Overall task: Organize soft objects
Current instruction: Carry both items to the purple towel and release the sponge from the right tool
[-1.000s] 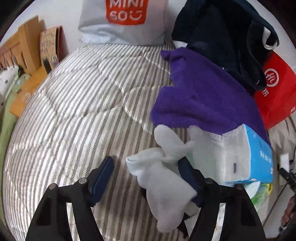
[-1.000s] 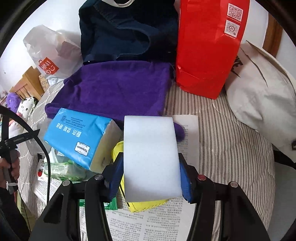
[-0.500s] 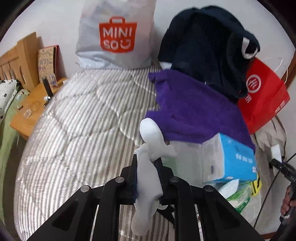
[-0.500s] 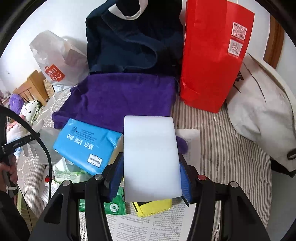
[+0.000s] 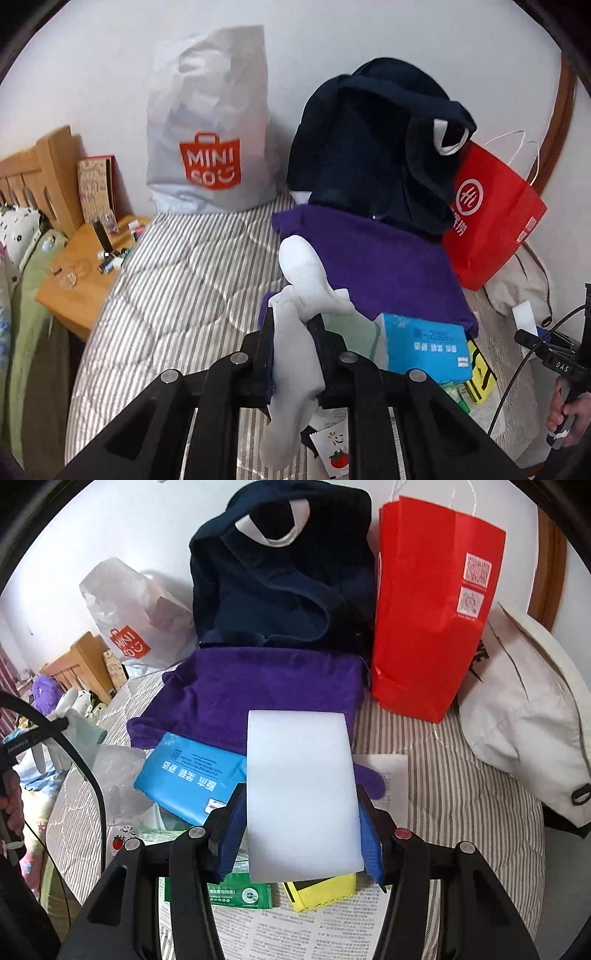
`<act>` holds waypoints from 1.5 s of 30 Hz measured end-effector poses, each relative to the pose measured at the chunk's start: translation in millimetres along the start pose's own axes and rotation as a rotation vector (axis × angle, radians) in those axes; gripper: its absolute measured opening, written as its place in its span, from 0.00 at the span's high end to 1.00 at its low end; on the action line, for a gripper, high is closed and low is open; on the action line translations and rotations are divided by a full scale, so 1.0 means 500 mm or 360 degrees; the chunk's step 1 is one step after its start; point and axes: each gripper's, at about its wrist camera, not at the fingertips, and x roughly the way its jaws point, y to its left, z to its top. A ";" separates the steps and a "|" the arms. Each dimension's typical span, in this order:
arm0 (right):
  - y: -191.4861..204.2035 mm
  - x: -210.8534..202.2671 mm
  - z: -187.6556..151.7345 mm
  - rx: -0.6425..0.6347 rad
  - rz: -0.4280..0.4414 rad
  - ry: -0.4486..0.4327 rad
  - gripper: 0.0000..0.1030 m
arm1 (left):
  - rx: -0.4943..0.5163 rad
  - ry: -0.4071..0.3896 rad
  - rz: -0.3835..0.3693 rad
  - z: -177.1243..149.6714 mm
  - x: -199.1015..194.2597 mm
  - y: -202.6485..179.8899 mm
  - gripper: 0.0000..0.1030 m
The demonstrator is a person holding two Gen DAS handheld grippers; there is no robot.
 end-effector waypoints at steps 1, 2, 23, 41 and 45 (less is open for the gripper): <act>0.003 -0.005 0.003 -0.0006 -0.0001 -0.0018 0.48 | 0.0002 -0.0010 0.0000 0.003 -0.006 -0.002 0.85; 0.005 -0.011 0.008 -0.0010 0.0007 -0.0045 0.48 | 0.0004 -0.0025 0.0005 0.008 -0.012 -0.004 0.85; 0.023 0.023 0.096 0.0006 0.0079 -0.0090 0.48 | 0.0076 -0.0020 -0.0093 0.071 0.043 -0.058 0.85; -0.008 0.223 0.199 0.0032 0.0008 0.0037 0.48 | 0.0102 0.0118 -0.0178 0.158 0.232 -0.110 0.85; -0.010 0.285 0.221 0.0027 -0.0024 0.0103 0.48 | 0.0121 0.0154 -0.0178 0.168 0.269 -0.117 0.85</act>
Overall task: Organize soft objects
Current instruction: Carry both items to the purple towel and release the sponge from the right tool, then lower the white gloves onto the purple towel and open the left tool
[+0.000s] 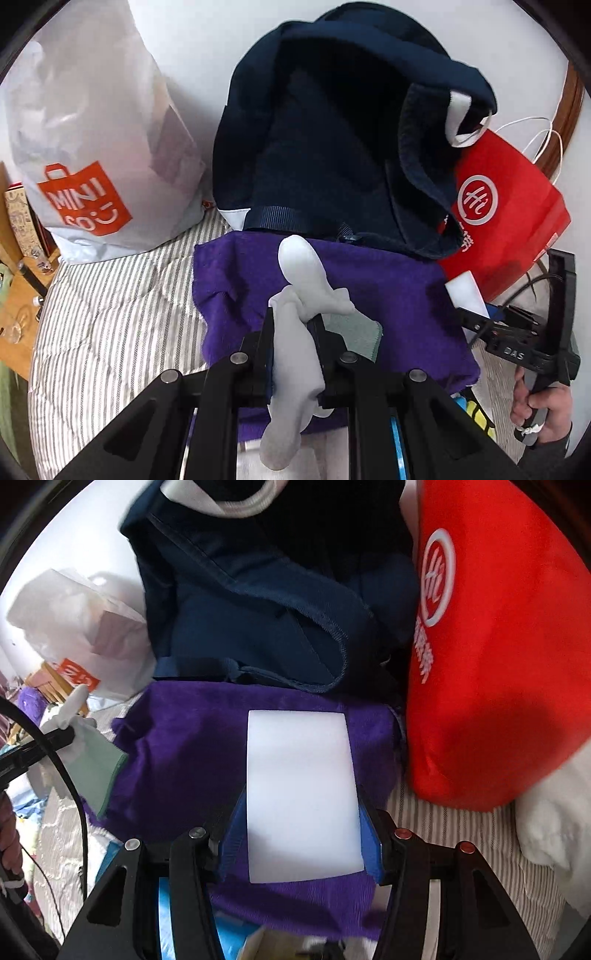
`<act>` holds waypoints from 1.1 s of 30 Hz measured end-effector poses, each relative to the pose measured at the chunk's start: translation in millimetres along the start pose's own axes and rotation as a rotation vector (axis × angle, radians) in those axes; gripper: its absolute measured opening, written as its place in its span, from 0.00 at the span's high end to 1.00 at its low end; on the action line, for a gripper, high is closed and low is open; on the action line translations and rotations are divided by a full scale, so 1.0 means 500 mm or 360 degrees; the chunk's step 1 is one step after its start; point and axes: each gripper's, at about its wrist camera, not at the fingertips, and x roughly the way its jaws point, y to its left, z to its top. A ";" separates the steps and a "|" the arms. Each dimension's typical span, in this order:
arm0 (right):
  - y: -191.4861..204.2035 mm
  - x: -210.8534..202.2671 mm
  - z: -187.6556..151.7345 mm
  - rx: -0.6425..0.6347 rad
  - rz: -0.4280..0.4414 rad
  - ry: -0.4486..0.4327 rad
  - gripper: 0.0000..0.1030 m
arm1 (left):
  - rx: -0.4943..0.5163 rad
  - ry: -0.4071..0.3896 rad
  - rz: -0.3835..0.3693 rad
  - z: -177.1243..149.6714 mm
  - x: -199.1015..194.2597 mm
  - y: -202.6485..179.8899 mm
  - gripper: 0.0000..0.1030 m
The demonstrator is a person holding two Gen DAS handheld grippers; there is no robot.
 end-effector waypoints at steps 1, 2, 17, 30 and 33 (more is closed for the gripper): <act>0.003 0.013 0.006 -0.0008 -0.0017 0.0007 0.48 | -0.0003 0.0010 -0.0003 0.002 0.009 0.002 0.85; 0.006 0.028 0.012 -0.0023 -0.0032 0.0020 0.48 | -0.0007 0.0017 -0.0006 0.003 0.015 0.002 0.85; -0.001 0.165 0.032 -0.0040 -0.0134 0.0188 0.48 | -0.0046 0.0085 -0.0012 0.011 0.077 0.027 0.85; -0.013 0.154 0.023 -0.0048 -0.0052 0.0270 0.28 | -0.0065 0.0173 0.0020 0.036 0.166 0.019 0.84; -0.008 0.133 0.016 -0.0054 -0.0066 0.0254 0.26 | -0.0088 0.0205 0.0041 0.041 0.188 0.019 0.84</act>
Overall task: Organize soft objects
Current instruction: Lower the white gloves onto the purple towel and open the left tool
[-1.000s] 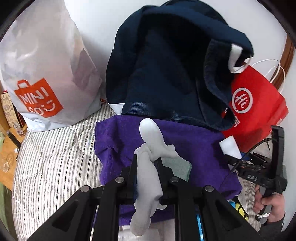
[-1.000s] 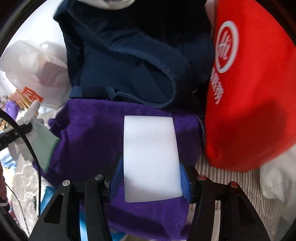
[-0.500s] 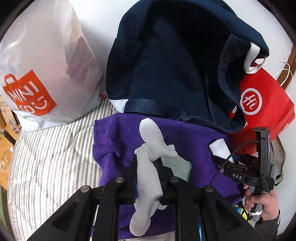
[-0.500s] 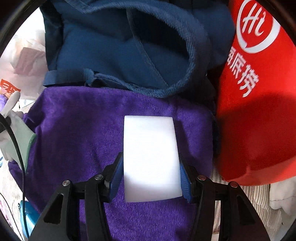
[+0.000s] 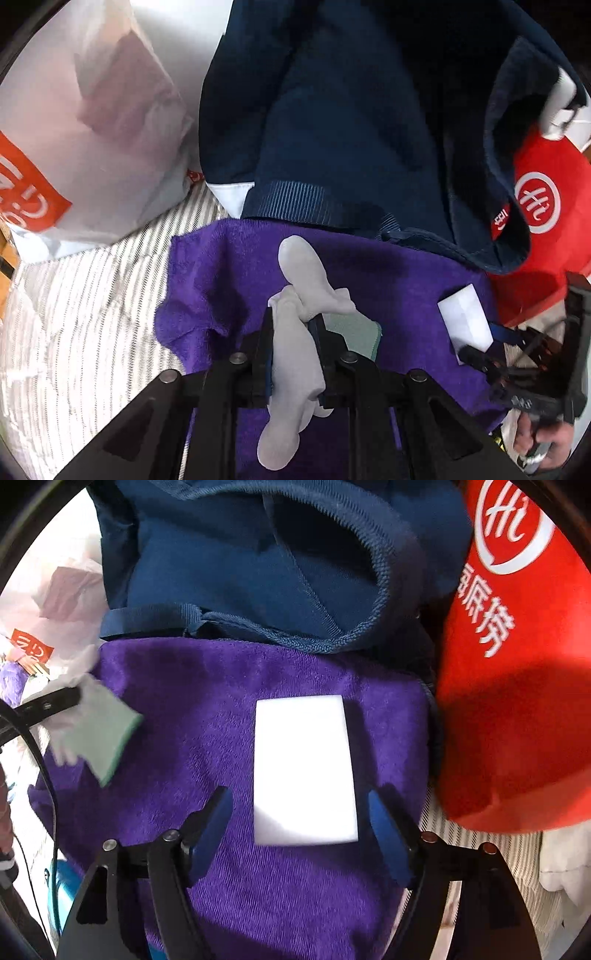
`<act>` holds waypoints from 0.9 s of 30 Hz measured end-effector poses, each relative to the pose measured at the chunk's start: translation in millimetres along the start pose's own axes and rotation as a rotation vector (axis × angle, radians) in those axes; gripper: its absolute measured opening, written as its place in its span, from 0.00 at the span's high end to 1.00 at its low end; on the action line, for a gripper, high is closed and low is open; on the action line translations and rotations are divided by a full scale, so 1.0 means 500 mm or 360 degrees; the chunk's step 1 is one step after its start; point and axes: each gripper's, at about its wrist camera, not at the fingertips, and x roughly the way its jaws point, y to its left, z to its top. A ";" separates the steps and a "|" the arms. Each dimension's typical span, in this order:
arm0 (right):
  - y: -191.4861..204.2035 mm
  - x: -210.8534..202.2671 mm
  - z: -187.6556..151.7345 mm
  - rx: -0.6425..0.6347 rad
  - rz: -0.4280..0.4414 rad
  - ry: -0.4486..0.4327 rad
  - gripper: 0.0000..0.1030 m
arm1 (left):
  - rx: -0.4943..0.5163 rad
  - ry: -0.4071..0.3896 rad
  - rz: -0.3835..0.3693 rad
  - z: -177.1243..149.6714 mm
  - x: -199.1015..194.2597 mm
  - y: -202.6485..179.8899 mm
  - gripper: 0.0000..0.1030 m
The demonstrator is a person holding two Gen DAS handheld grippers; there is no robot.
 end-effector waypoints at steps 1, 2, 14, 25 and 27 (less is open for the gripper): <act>0.000 -0.008 -0.005 0.0000 0.0000 -0.0005 0.26 | -0.0012 0.0012 -0.0002 0.001 0.004 0.000 0.84; 0.000 -0.015 -0.007 -0.0001 0.0006 -0.0011 0.26 | -0.0014 0.0020 -0.0002 0.002 0.009 0.000 0.83; -0.034 -0.132 -0.088 0.0064 0.0066 -0.0099 0.26 | 0.0026 0.0060 0.0082 -0.001 0.008 -0.039 0.32; -0.064 -0.203 -0.176 0.0086 0.0015 -0.0143 0.26 | 0.0084 -0.0008 0.0190 -0.012 -0.112 -0.056 0.31; -0.073 -0.208 -0.205 0.0090 0.0008 -0.0119 0.26 | 0.0078 -0.0027 0.0187 -0.017 -0.136 -0.053 0.31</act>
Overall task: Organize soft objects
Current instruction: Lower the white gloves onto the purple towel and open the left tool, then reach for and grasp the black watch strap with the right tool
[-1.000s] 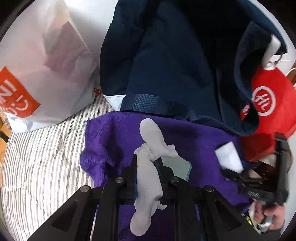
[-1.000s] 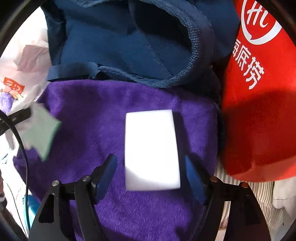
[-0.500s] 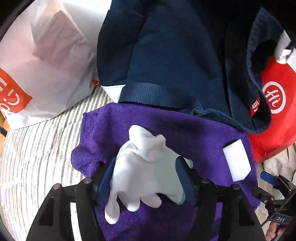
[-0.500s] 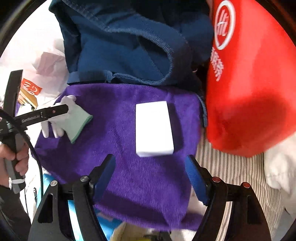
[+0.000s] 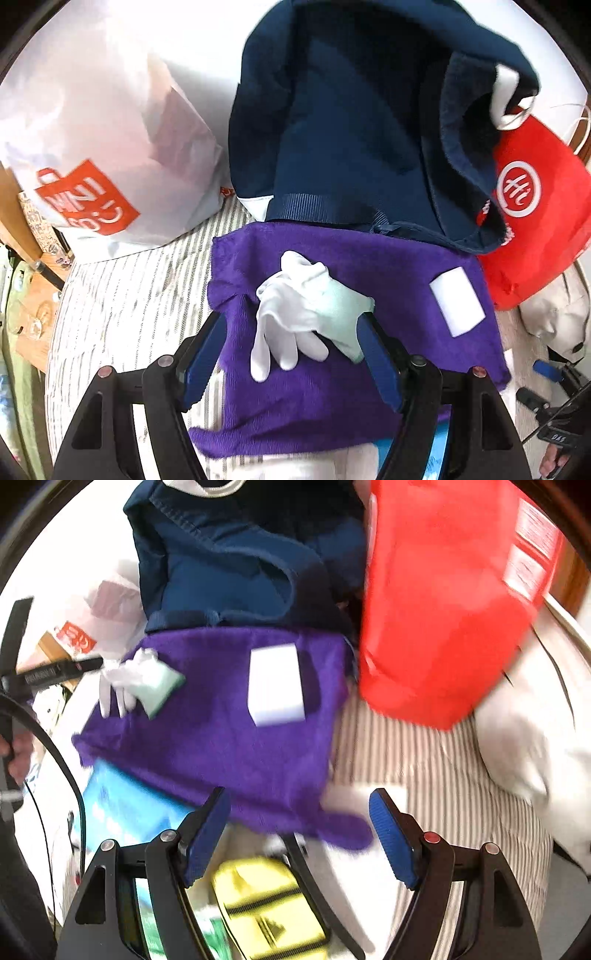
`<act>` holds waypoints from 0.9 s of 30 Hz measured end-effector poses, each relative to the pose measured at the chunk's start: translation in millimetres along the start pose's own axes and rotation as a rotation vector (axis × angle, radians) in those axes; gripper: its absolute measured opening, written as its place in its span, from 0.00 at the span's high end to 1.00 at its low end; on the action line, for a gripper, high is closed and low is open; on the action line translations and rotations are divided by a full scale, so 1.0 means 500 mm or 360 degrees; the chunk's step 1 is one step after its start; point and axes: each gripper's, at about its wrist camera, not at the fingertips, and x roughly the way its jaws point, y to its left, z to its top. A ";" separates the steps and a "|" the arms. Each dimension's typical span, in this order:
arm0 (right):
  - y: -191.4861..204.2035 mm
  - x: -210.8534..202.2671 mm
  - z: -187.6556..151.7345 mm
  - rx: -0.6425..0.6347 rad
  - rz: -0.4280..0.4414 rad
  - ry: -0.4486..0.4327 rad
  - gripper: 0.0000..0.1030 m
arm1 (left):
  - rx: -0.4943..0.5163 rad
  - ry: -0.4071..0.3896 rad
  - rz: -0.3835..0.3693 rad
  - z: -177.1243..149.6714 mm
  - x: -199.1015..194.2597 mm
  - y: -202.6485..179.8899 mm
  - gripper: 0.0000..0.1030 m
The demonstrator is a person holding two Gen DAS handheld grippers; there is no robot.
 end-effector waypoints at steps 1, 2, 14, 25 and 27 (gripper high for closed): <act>-0.004 -0.005 -0.014 0.0007 0.0006 0.0003 0.26 | -0.0002 -0.0008 -0.0011 -0.002 -0.012 0.008 0.31; -0.008 -0.009 -0.031 0.0010 0.0025 0.0008 0.26 | -0.0009 -0.0013 -0.0025 -0.007 -0.024 0.011 0.31; -0.042 -0.007 -0.143 0.0009 -0.0024 0.0033 0.30 | -0.0067 -0.0015 -0.0053 -0.073 -0.094 0.035 0.30; -0.086 -0.038 -0.192 -0.0155 -0.0150 0.0048 0.31 | -0.0154 -0.0020 -0.0030 -0.156 -0.137 0.077 0.30; -0.095 -0.032 -0.202 -0.0156 -0.0124 0.0067 0.32 | -0.0172 -0.0025 -0.0034 -0.165 -0.141 0.079 0.30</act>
